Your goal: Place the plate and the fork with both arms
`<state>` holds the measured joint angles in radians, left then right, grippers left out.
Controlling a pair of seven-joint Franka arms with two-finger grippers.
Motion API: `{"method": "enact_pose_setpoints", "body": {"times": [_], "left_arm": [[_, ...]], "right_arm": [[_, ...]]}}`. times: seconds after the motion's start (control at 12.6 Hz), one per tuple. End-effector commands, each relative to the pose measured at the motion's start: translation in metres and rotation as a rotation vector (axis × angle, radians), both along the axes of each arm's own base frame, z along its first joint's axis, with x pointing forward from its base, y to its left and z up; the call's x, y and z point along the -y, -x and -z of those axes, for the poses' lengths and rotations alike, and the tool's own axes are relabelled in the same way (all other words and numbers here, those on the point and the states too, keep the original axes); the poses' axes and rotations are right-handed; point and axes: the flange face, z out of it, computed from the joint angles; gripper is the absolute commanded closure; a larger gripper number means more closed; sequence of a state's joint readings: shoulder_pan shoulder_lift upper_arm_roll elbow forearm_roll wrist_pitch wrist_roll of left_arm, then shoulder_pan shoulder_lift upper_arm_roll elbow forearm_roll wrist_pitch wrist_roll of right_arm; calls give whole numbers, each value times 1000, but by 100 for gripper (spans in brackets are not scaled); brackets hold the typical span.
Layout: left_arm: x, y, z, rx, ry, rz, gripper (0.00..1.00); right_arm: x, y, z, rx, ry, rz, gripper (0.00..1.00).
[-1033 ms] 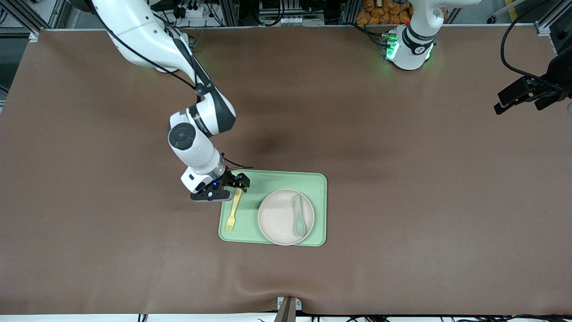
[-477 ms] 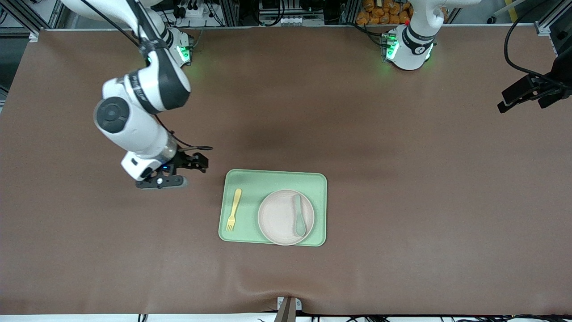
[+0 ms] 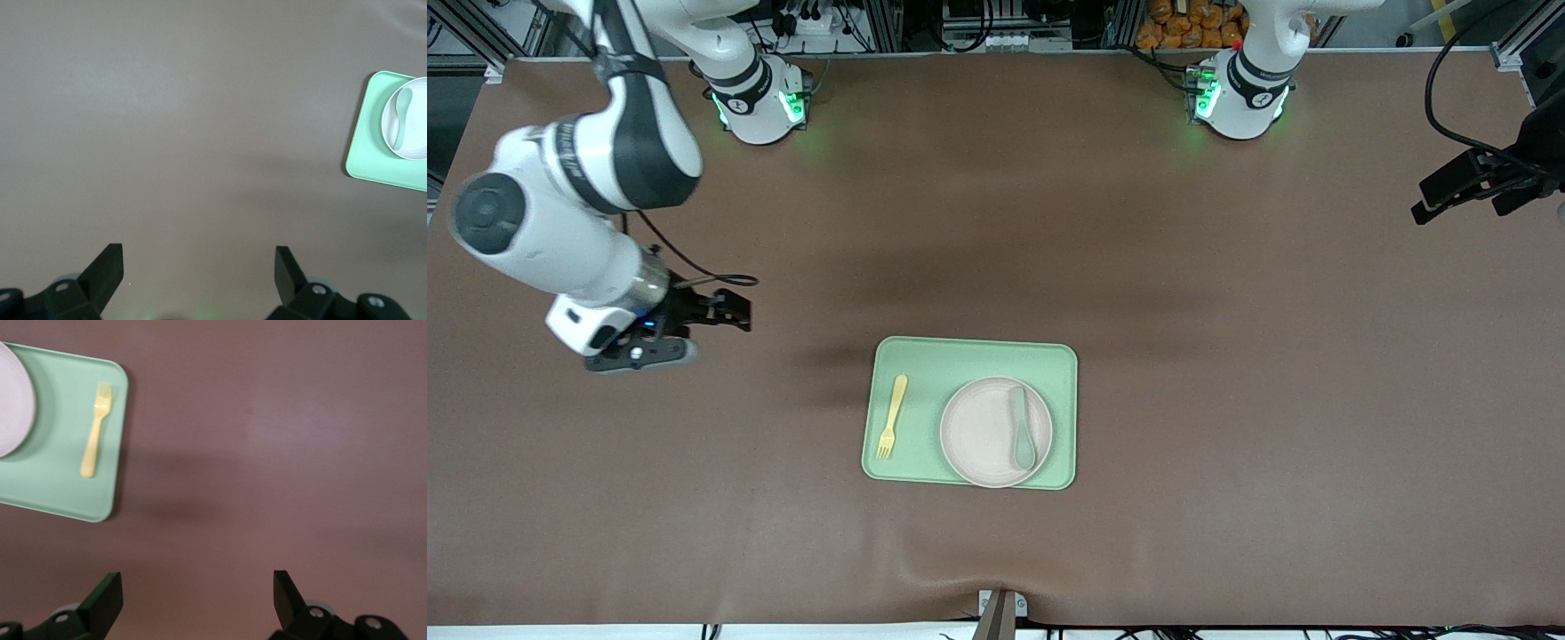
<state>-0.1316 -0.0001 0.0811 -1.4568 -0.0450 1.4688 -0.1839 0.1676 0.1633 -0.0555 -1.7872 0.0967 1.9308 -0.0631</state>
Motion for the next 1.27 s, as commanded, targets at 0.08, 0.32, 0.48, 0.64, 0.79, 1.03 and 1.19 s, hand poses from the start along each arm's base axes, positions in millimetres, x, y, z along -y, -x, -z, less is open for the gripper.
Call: {"method": "enact_pose_setpoints", "body": {"times": [0.08,0.32,0.48,0.64,0.79,1.03,1.19], "left_arm": [[-5,8,-2,-6,-25,54,0],[-7,10,-2,-16,-53,72,0],[-2,10,-3,-14,-65,83,0],[-2,11,-4,-12,-65,83,0],[1,15,-7,-15,-67,90,0],[5,16,-6,-21,-67,98,0],[8,17,-6,-20,-75,100,0]], "right_arm": [[60,19,-52,-5,38,-34,0],[87,29,-101,-63,85,-9,0],[93,38,-131,-96,101,-2,0],[111,57,-166,-60,99,31,0],[124,71,-178,-68,99,46,0],[122,81,-192,-47,100,36,0],[116,88,-201,-41,98,29,0]]}}
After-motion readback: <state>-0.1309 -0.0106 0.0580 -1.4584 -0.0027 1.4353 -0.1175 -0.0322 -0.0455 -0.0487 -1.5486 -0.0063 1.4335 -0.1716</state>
